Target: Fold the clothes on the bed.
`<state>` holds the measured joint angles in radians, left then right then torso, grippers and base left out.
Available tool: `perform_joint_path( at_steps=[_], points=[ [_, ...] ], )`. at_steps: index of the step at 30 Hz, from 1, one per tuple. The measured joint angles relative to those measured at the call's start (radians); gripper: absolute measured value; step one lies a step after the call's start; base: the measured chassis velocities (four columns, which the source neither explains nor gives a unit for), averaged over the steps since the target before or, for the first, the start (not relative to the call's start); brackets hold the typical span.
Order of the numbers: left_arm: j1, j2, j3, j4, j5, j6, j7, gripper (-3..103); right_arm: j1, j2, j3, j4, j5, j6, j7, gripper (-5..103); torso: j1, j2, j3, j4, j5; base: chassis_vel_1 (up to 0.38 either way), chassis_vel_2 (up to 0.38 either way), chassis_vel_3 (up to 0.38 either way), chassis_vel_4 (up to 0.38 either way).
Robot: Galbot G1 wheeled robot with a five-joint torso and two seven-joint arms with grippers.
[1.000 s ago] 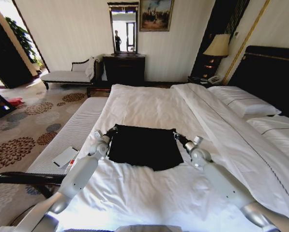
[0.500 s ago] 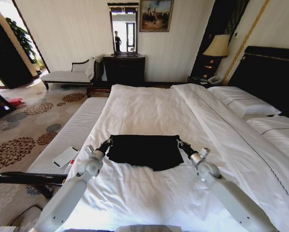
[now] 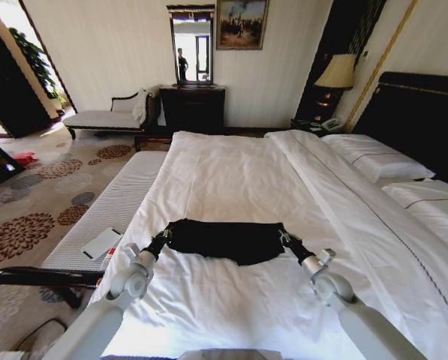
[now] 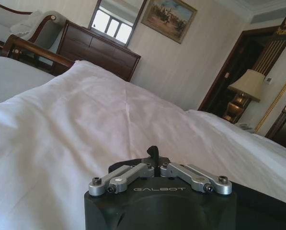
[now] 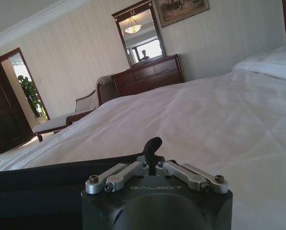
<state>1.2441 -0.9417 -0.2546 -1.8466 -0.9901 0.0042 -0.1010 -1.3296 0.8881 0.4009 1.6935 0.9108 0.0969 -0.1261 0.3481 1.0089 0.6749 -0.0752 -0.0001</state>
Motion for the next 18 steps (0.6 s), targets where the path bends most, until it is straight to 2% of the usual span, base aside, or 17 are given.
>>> perform_joint_path(
  at_steps=[7,18],
  points=[
    [0.051,0.005,-0.007,0.002,0.037,-0.022,0.010,0,-0.059,0.020,0.026,0.023,-0.040,0.016,-0.002,1,0.000,0.000,0.000,0.0001,0.0000,0.000,0.000,0.000,0.000],
    [0.067,-0.001,0.003,0.036,0.091,-0.034,0.010,0,-0.107,0.061,0.031,0.011,-0.102,0.028,-0.003,1,0.000,0.000,0.000,0.0000,0.0001,0.000,0.000,0.000,0.000]
  ],
)
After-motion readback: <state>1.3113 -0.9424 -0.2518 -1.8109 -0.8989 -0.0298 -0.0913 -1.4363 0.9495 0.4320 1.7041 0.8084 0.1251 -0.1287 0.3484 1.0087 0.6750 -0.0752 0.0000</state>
